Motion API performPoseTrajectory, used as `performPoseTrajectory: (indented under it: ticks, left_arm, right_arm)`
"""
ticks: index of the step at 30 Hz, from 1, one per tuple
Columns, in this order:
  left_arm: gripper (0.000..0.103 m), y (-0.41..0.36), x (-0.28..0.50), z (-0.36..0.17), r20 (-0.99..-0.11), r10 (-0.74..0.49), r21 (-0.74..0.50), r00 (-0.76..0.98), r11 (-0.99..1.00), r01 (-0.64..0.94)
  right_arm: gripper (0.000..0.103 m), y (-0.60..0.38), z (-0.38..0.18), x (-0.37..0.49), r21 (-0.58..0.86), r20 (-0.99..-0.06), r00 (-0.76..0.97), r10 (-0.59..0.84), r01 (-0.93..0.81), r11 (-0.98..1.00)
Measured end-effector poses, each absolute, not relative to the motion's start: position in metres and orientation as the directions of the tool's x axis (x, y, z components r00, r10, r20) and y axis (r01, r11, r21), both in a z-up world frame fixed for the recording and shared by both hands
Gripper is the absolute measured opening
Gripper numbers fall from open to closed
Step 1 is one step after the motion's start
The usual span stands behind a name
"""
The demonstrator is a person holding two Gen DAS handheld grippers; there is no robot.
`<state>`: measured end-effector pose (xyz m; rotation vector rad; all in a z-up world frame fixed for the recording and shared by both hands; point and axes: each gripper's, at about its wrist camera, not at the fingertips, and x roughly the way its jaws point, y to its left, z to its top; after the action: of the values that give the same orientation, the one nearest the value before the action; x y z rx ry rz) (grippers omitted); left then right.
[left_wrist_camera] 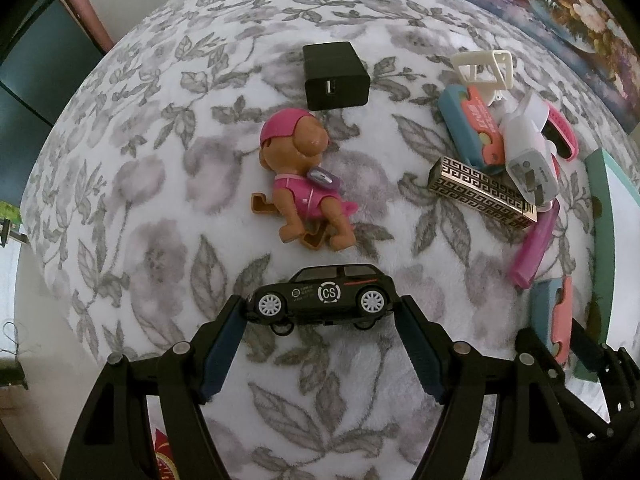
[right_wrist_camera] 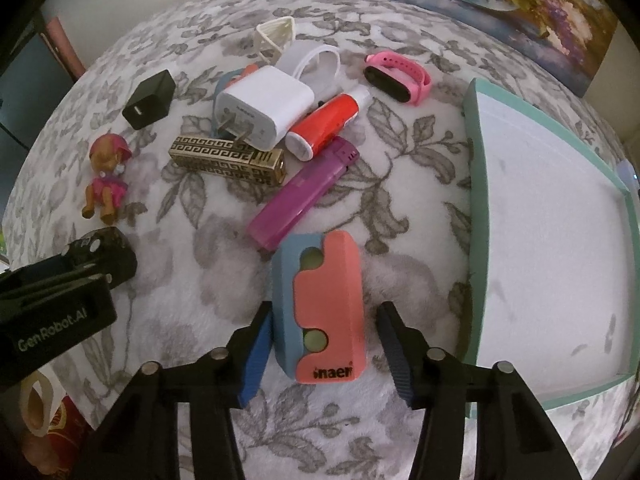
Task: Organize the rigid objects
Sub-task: 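Grasp the pink-and-blue case with the right gripper while the left holds the car, then carry the case into the white tray and release it with the right gripper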
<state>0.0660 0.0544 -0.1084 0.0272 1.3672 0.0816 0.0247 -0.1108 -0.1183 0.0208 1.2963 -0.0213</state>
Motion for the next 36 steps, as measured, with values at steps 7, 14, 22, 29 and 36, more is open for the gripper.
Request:
performPoseTrajectory:
  ticks: [7, 14, 22, 29, 36]
  left_arm:
    - [0.077, 0.046, 0.066, -0.095, -0.974, 0.061, 0.054, 0.219, 0.998, -0.037]
    - [0.077, 0.027, 0.071, -0.044, -0.952, 0.001, -0.005, 0.307, 1.000, -0.019]
    - [0.077, -0.031, 0.085, 0.002, -0.928, -0.027, 0.004, 0.371, 0.997, 0.082]
    - [0.077, -0.090, 0.090, 0.015, -0.920, -0.057, 0.014, 0.388, 0.984, 0.178]
    - [0.077, -0.153, 0.091, 0.009, -0.920, -0.105, 0.006, 0.378, 0.960, 0.281]
  right_arm:
    - [0.045, -0.128, -0.103, 0.024, 0.092, -0.946, 0.316, 0.065, 0.070, 0.993]
    - [0.045, -0.160, -0.068, 0.021, 0.217, -0.896, 0.419, 0.146, 0.128, 0.968]
    - [0.045, -0.207, -0.037, 0.014, 0.251, -0.855, 0.512, 0.087, 0.262, 0.932]
    - [0.045, -0.279, -0.042, 0.007, 0.215, -0.862, 0.506, -0.037, 0.431, 0.876]
    - [0.045, -0.341, -0.060, -0.004, 0.164, -0.873, 0.469, -0.133, 0.539, 0.826]
